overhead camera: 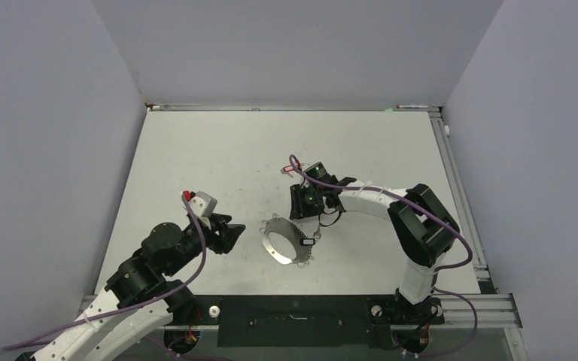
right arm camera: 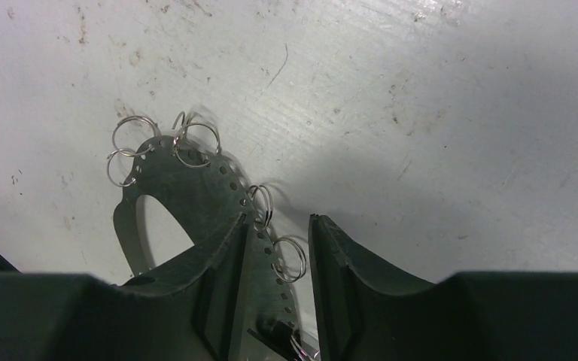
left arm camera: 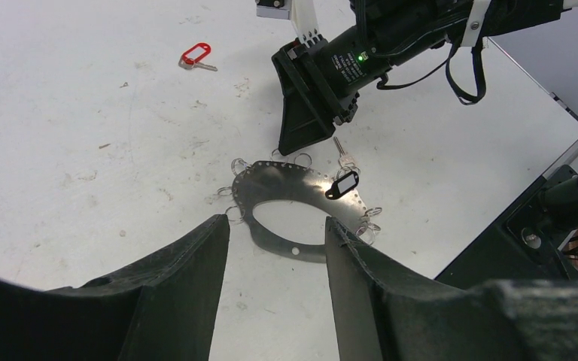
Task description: Put the keys on the keyring
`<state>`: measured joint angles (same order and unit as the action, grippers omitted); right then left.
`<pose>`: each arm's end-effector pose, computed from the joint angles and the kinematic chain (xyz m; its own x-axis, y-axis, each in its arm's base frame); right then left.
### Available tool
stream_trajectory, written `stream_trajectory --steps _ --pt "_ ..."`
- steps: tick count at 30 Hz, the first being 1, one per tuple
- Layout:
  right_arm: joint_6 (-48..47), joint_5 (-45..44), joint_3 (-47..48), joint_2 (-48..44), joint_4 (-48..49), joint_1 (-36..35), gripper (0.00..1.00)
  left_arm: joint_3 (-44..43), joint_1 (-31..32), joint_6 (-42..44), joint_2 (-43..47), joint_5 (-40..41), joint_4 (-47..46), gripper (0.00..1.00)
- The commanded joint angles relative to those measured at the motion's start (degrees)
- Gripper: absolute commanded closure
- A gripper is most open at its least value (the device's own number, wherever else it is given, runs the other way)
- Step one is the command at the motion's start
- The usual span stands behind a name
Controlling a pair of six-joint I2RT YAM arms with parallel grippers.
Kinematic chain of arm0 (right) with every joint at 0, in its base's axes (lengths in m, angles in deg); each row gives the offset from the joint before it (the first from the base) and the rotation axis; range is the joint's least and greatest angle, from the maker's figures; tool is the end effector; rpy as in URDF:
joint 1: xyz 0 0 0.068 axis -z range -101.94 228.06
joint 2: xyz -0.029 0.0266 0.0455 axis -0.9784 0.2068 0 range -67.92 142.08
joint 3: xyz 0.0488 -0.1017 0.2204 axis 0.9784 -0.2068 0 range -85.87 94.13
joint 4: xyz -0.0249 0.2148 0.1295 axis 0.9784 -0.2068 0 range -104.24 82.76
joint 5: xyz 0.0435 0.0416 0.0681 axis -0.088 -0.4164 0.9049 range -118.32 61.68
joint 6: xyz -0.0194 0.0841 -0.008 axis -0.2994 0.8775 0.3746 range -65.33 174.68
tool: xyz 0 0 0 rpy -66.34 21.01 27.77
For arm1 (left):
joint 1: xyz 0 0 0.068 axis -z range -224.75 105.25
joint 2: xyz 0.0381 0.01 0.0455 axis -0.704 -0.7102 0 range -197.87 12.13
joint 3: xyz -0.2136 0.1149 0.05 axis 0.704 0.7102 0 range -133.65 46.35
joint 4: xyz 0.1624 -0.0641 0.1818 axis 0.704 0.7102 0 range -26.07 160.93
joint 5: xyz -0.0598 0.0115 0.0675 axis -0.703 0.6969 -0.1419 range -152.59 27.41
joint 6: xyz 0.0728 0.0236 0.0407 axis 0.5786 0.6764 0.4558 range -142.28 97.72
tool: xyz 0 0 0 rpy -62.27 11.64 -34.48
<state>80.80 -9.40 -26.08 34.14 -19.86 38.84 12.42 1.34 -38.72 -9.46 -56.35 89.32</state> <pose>0.2695 0.2520 0.1127 -0.8960 -0.1937 -0.3995 -0.3877 0.7799 0.4914 0.1182 -0.1108 0.2760 -0.3320 -0.0609 -0.9413 0.5721 0.7804 -0.2522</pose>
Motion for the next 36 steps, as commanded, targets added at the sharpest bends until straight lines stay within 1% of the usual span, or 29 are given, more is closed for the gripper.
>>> stream_trajectory --steps 1,12,19,24,28,32,36 --pt "-0.58 2.55 2.37 1.49 3.38 0.55 0.67 -0.32 0.12 1.46 -0.87 -0.06 -0.71 0.53" --pt "0.09 5.20 2.50 3.67 4.48 0.62 0.75 -0.35 0.06 1.51 -0.79 -0.02 -0.42 0.53" --pt "0.49 6.76 2.29 3.20 4.49 0.58 0.87 -0.34 -0.01 1.59 -0.74 0.03 -0.39 0.52" --pt "0.26 8.14 1.27 2.15 5.93 0.56 0.93 -0.34 -0.03 1.81 -0.83 0.14 -0.25 0.52" --pt "-0.34 8.39 -0.95 -0.65 8.85 0.56 0.95 -0.34 -0.07 2.20 -0.59 0.18 -0.28 0.52" --pt "-1.41 7.43 -3.85 -6.46 11.98 0.38 0.95 -0.11 -0.11 2.59 0.45 -0.81 -1.06 0.52" --pt "-2.62 6.05 -5.63 -12.09 12.14 -0.12 0.95 0.33 -0.21 3.03 2.03 -3.18 -2.60 0.52"
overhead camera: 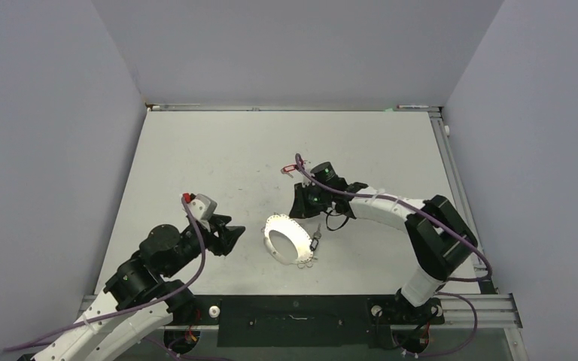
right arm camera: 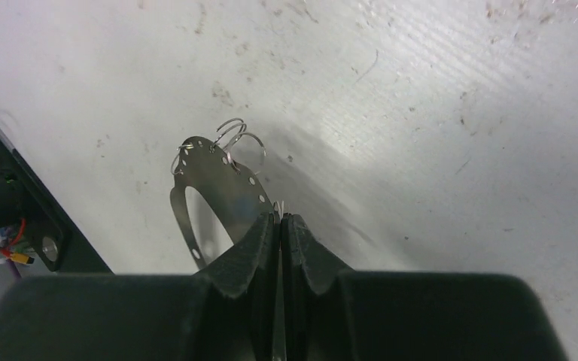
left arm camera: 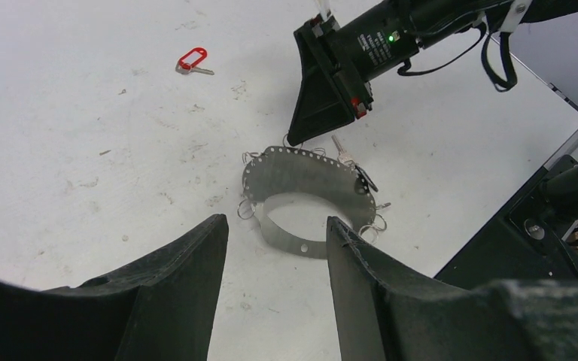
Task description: Put the keys on the keyring
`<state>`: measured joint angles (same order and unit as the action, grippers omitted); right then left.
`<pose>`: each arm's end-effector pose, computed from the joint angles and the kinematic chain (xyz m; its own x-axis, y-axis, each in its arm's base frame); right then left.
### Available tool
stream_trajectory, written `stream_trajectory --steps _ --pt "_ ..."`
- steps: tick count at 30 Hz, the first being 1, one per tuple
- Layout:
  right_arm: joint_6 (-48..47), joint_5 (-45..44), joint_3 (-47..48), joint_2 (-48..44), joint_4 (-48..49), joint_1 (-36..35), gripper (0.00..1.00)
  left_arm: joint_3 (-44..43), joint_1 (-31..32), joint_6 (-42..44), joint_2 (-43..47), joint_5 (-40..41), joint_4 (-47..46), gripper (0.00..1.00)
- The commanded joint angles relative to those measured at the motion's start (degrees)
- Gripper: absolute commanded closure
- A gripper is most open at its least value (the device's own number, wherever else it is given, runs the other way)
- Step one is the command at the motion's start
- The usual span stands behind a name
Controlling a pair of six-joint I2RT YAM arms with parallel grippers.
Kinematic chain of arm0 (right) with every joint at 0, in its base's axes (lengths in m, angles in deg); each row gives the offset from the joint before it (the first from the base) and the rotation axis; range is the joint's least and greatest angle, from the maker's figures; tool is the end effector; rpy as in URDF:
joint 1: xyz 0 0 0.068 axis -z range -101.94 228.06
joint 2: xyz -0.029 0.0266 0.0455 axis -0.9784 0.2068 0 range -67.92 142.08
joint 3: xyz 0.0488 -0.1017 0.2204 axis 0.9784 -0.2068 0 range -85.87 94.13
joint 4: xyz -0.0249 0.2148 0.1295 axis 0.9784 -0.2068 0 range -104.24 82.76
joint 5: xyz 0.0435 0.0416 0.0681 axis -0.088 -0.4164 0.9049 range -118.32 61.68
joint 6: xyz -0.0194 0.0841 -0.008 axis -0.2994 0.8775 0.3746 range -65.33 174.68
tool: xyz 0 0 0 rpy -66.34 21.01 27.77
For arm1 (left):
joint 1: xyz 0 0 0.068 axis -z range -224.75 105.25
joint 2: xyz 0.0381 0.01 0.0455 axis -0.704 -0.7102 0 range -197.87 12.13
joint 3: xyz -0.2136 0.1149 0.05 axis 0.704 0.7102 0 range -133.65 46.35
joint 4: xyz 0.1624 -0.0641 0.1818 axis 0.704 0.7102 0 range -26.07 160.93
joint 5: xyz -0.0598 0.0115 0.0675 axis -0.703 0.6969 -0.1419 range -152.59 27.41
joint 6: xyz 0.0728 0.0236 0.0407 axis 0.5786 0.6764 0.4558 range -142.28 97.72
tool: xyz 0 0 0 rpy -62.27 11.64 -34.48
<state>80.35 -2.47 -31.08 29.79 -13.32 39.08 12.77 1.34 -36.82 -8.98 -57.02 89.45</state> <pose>0.2577 0.2515 0.1253 -0.8704 -0.2028 -0.4487 -0.4564 0.6740 0.5808 0.1169 -0.1107 0.2746 -0.3150 -0.0331 -0.9485 0.5912 0.7749 -0.2234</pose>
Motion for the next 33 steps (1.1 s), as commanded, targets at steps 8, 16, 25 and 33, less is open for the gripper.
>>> stream_trajectory --steps 8,16,25,33 --pt "-7.71 -5.95 -1.76 -20.02 2.64 -6.30 0.95 1.03 -0.30 2.60 6.03 -11.34 -7.95 0.52" --pt "-15.15 -9.61 -0.55 -32.14 0.01 -15.54 0.95 1.77 -0.30 5.56 11.12 -19.86 -15.94 0.49" --pt "-18.61 -2.65 -6.66 -44.20 8.61 -22.28 0.95 1.78 -0.29 8.89 11.52 -28.64 -25.50 0.50" --pt "-14.70 1.74 -11.25 -49.84 18.20 -24.33 0.95 3.40 -0.30 4.71 5.82 -38.63 -34.75 0.55"
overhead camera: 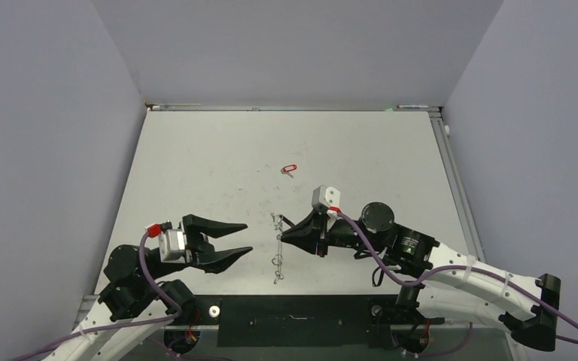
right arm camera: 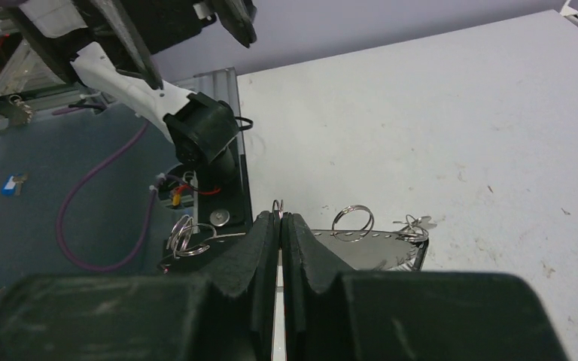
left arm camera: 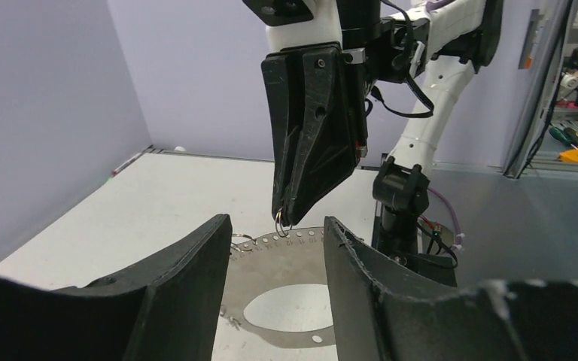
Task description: Put the keys on the keyring
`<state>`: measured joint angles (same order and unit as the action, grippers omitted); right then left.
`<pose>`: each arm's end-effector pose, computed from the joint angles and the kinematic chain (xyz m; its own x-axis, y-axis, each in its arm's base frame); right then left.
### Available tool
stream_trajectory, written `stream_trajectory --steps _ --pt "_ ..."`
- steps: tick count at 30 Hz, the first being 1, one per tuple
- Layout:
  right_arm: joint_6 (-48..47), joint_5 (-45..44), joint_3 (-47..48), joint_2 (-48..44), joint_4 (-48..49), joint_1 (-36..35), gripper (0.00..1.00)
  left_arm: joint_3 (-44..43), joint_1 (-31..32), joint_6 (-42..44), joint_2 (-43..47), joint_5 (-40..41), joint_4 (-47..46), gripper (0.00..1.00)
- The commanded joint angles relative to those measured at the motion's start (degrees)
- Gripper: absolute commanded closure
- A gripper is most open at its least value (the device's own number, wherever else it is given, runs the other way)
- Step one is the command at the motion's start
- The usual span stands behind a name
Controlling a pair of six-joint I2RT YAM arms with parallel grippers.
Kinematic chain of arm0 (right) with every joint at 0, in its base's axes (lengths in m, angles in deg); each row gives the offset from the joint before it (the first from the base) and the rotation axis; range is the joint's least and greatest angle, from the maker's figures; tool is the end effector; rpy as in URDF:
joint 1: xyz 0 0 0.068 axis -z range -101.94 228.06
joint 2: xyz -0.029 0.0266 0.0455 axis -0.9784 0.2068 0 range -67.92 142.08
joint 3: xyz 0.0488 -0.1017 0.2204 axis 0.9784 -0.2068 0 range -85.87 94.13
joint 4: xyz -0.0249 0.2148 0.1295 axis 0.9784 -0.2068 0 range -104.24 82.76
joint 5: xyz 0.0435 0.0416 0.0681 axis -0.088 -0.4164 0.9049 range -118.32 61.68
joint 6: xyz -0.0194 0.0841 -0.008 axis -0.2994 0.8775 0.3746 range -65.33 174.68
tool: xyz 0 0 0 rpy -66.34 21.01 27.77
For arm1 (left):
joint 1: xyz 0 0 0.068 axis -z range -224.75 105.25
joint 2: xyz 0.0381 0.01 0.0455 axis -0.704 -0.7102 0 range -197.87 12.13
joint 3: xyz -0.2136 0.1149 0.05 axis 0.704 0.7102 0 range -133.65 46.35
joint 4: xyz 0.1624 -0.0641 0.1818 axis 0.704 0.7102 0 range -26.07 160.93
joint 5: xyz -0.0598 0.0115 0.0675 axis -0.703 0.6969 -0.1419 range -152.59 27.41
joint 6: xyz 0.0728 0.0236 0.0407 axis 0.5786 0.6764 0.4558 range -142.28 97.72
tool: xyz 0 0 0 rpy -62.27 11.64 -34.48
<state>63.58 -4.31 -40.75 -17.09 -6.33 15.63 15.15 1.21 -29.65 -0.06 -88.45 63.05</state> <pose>0.0895 0.2386 0.3221 -0.1927 -0.0635 -0.9792 -0.9794 0.0740 0.1879 0.0625 -0.1127 0.3457 0.1150 -0.2852 -0.9516 0.9546 0.2966 0.0265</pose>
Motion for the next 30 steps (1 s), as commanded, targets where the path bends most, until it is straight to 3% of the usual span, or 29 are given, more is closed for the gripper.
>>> stream_trajectory --steps 1,15,30 --pt "2.76 4.04 -2.32 -3.52 12.59 -1.00 0.95 1.46 -0.21 -3.33 -3.71 -7.96 -9.59 0.56" --pt "9.07 4.49 -6.32 -3.65 29.10 -2.10 0.95 5.30 -0.16 -12.19 -7.48 -10.52 -19.55 0.76" --pt "9.87 5.50 -5.44 2.43 35.71 -4.95 0.95 6.24 -0.25 -15.01 -8.01 -10.88 -22.73 0.81"
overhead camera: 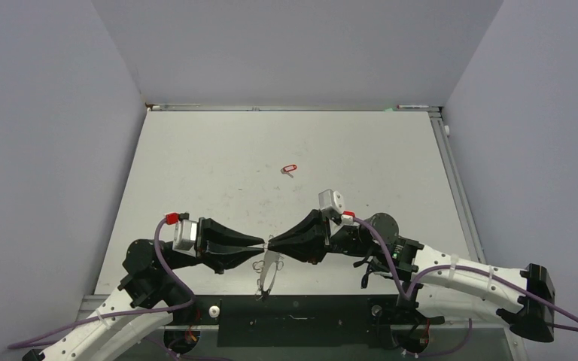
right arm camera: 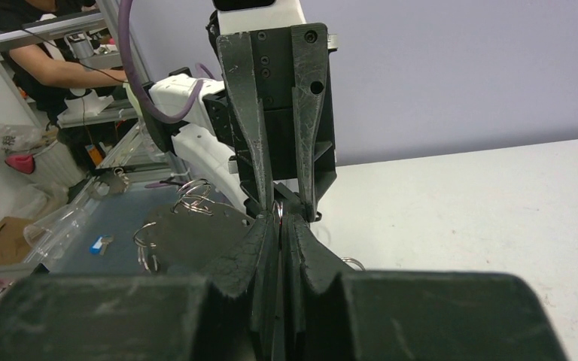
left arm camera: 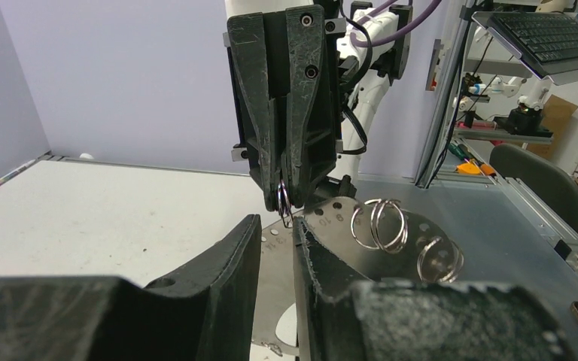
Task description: Put the keys on the keyring
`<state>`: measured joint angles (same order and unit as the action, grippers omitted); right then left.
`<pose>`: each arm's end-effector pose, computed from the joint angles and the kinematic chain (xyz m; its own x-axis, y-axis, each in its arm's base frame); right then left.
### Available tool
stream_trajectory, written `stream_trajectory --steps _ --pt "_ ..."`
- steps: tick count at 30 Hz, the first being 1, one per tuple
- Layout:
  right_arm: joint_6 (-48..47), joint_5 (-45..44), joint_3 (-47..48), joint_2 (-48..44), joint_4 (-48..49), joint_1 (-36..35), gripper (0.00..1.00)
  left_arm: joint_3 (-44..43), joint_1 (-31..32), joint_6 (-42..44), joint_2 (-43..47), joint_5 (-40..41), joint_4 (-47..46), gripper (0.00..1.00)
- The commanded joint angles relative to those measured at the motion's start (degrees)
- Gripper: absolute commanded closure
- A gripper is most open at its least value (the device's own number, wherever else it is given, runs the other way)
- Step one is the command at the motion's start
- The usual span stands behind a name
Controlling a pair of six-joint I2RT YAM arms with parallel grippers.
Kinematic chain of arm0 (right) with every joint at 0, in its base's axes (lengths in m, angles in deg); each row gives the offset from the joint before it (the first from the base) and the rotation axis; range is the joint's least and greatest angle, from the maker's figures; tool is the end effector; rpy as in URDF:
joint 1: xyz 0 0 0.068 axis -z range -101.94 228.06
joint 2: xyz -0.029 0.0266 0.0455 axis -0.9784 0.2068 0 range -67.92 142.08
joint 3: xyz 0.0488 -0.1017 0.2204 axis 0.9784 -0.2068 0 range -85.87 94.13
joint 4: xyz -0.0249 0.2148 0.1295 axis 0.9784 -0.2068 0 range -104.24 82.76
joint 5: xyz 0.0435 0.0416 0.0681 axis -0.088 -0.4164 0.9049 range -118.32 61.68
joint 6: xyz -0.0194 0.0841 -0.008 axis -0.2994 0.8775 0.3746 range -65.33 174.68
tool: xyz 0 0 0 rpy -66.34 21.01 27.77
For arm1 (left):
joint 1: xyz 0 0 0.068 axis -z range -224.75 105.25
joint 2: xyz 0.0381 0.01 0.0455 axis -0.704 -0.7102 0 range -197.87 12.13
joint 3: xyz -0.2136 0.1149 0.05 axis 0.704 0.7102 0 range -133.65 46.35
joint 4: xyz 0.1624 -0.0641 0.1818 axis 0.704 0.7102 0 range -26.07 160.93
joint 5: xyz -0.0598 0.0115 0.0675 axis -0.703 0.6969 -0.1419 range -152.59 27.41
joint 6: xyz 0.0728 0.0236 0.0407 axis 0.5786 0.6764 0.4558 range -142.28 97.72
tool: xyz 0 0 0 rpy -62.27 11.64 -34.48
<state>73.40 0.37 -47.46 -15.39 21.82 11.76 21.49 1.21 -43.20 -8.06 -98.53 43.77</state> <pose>0.0685 0.2475 0.3395 -0.2196 0.2004 -0.9548 -0.9705 -0.1442 0.1930 0.0715 -0.1387 0.3317 -0.0673 -0.3464 -0.9357 0.9938 0.0603 -0.0938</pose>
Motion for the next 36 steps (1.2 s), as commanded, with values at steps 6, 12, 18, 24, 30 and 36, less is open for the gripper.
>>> stream_trajectory --steps 6,12,18,24,30,36 --pt "-0.74 -0.01 1.86 2.33 8.18 -2.49 0.95 0.08 -0.36 -1.75 -0.21 -1.74 -2.86 0.81" --pt "-1.10 0.38 2.45 3.76 8.72 -3.53 0.95 0.01 -0.37 -1.78 -0.24 -2.45 -2.48 0.94" --pt "-1.54 0.90 3.03 3.86 7.78 -4.09 0.95 -1.07 -0.43 -0.47 0.04 -3.04 0.44 1.00" --pt "-5.49 -1.67 6.30 2.65 -4.61 -4.09 0.75 -4.26 -0.52 6.68 0.79 -0.11 11.24 1.00" --pt "-14.09 -5.74 13.44 -0.35 -23.52 -3.97 0.57 -7.26 -0.51 10.91 -0.78 -0.25 16.54 1.00" --pt "-22.56 -7.44 23.30 1.09 -43.30 -3.70 0.47 -11.96 -0.51 17.12 -4.27 -1.63 26.23 1.00"
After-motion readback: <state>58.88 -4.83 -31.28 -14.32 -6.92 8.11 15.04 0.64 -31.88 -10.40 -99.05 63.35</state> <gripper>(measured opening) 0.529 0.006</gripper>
